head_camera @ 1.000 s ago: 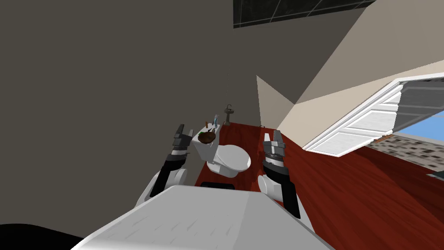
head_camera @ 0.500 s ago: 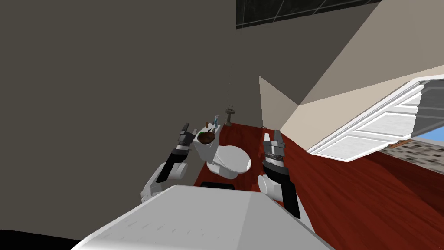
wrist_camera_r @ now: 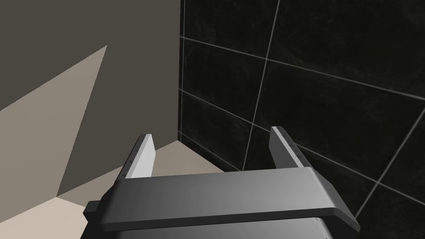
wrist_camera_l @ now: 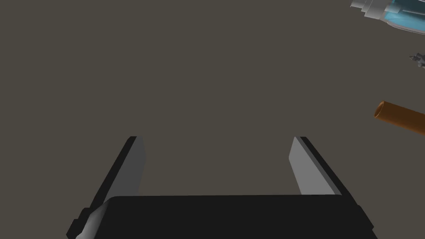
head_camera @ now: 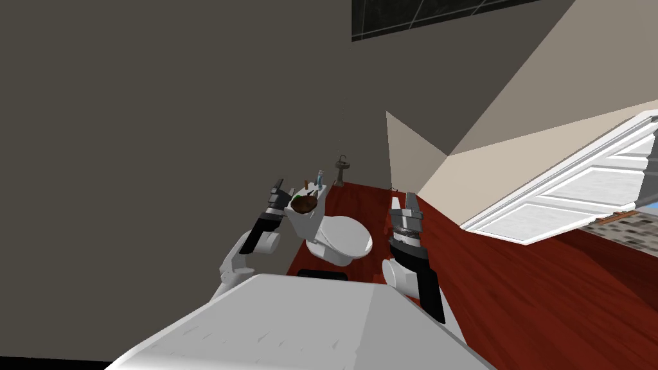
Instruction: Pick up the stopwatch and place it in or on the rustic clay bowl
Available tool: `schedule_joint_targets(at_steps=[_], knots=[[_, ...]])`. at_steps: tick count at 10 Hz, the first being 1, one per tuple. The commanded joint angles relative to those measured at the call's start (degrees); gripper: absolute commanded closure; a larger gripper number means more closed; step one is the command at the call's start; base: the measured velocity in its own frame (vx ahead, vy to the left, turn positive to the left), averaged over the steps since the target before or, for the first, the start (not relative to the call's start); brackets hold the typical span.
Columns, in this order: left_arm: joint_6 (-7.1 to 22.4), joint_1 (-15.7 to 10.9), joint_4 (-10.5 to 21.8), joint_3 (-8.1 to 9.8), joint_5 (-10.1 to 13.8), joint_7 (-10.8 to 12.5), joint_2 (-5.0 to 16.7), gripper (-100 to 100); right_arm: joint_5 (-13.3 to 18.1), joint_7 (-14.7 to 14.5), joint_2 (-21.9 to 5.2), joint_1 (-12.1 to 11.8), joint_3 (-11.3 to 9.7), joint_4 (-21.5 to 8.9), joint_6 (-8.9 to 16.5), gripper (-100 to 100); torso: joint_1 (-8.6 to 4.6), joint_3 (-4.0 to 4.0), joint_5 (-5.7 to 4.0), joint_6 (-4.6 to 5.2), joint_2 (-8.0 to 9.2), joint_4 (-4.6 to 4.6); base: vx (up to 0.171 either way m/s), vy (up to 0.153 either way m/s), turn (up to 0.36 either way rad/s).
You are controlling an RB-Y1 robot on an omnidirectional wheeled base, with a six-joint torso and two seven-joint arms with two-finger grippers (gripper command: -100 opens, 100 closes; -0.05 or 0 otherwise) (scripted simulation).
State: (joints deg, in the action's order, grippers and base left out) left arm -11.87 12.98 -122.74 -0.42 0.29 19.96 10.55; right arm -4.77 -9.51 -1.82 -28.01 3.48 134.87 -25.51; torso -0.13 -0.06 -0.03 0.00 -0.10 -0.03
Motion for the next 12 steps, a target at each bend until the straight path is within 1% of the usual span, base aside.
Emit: schedule_joint_targets(at_steps=[1,2,3,4,5,6,7,8,9,10,11,12], knots=[[1.96,-2.86,2.17,0.60,0.91,2.41,0.69,-100,0.00,0.00,0.00,0.00,0.00,0.00,0.00,0,0.00,0.00,0.00,0.00,0.00,0.00,0.017,-0.043,0.066],[1.96,-3.32,2.17,0.60,0.91,2.41,0.69,-100,0.00,0.00,0.00,0.00,0.00,0.00,0.00,0,-0.02,0.00,0.00,-0.01,-0.01,0.00,0.012,-0.038,0.038],[3.99,-5.47,4.08,1.15,1.73,4.60,1.20,-100,0.00,0.00,0.00,0.00,0.00,0.00,0.00,0,0.00,0.01,0.00,0.00,0.01,0.00,0.019,-0.033,0.074],[3.99,-6.29,4.08,1.15,1.73,4.60,1.20,-100,0.00,0.00,0.00,0.00,0.00,0.00,0.00,0,0.01,-0.01,0.00,-0.01,-0.02,0.00,0.019,-0.039,0.034],[6.15,-8.45,6.10,1.70,2.59,6.87,1.68,-100,0.00,0.00,0.00,0.00,0.00,0.00,0.00,0,0.00,0.00,0.00,0.00,-0.01,0.00,0.023,-0.051,0.080],[6.15,-9.36,6.10,1.70,2.59,6.87,1.68,-100,0.00,0.00,0.00,0.00,0.00,0.00,0.00,0,-0.05,-0.01,-0.01,-0.01,-0.03,-0.01,0.016,-0.042,0.041],[8.44,-11.41,8.19,2.25,3.47,9.21,2.14,-100,0.00,0.00,0.00,0.00,0.00,0.00,0.00,0,-0.02,-0.01,-0.01,0.00,-0.01,0.00,0.020,-0.043,0.066],[8.44,-12.50,8.19,2.25,3.47,9.21,2.14,-100,0.00,0.00,0.00,0.00,0.00,0.00,0.00,0,-0.02,-0.01,0.00,-0.01,-0.03,-0.01,0.019,-0.038,0.042],[10.85,-14.59,10.35,2.79,4.38,11.58,2.58,-100,0.00,0.00,0.00,0.00,0.00,0.00,0.00,0,-0.01,-0.01,0.00,0.00,-0.02,-0.01,0.015,-0.045,0.083],[10.85,-15.71,10.35,2.79,4.38,11.58,2.58,-100,0.00,0.00,0.00,0.00,0.00,0.00,0.00,0,-0.02,-0.01,-0.01,-0.01,-0.01,0.00,0.015,-0.041,0.040],[13.40,-17.83,12.57,3.31,5.33,13.98,3.02,-100,0.00,0.00,0.00,0.00,0.00,0.00,0.00,0,-0.02,0.00,-0.01,0.00,0.00,0.00,0.015,-0.056,0.064],[13.40,-18.96,12.57,3.31,5.33,13.98,3.02,-100,0.00,0.00,0.00,0.00,0.00,0.00,0.00,0,-0.06,-0.01,-0.01,-0.01,-0.01,-0.01,0.014,-0.047,0.042]])
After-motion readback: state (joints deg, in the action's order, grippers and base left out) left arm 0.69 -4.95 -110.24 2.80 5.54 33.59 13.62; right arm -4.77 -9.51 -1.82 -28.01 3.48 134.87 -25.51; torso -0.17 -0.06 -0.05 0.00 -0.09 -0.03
